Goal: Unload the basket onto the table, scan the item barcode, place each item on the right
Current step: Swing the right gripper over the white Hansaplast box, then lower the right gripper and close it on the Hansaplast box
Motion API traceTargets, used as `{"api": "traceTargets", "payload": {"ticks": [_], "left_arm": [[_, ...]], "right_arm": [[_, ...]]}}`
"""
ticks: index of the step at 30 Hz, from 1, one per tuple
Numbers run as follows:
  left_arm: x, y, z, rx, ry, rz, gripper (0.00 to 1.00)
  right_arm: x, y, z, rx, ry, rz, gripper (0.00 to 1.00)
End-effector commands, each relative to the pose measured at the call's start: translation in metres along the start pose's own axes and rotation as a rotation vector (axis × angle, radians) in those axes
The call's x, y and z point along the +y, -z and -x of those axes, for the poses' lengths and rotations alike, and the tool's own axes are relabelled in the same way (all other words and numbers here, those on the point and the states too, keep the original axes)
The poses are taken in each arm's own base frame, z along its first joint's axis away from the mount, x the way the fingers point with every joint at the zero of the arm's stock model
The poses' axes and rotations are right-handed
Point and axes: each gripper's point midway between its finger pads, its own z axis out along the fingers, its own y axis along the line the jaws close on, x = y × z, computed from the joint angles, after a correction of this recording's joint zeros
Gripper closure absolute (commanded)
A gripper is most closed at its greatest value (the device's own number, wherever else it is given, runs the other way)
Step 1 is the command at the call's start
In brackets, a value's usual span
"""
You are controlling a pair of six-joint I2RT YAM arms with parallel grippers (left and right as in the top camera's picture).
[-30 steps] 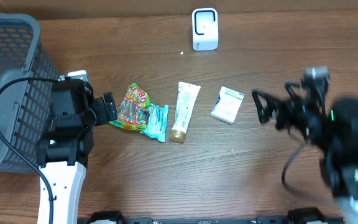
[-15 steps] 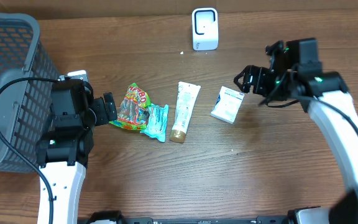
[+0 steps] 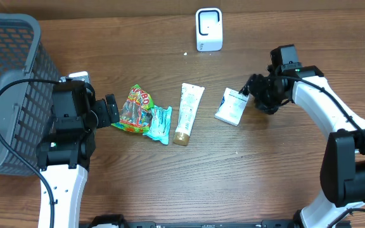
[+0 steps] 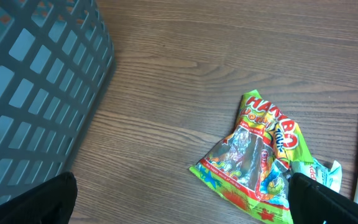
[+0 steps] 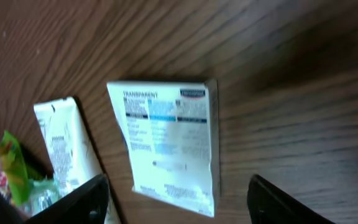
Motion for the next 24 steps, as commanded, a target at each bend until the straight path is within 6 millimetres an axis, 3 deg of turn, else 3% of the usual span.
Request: {"api": "traceTargets", "payload": {"ticks": [1, 7, 17, 24], "left_arm": [[0.003, 0.002, 0.003, -0.012, -0.009, 0.011, 0.00], [0.003, 0.002, 0.003, -0.012, -0.009, 0.011, 0.00], [0.003, 0.002, 0.003, -0.012, -0.009, 0.011, 0.00], [0.003, 0.002, 0.003, -0.012, -0.009, 0.011, 0.00]], "right_arm": [[0.010, -0.005, 0.009, -0.092, -0.003, -0.038, 0.30], [0.021, -0.017, 0.005, -0.177, -0.008, -0.101, 0.31], [0.037, -0.037, -0.018, -0.181, -0.012, -0.121, 0.31], [0.037, -0.058, -0.027, -0.182, -0.038, -0.149, 0.37]]}}
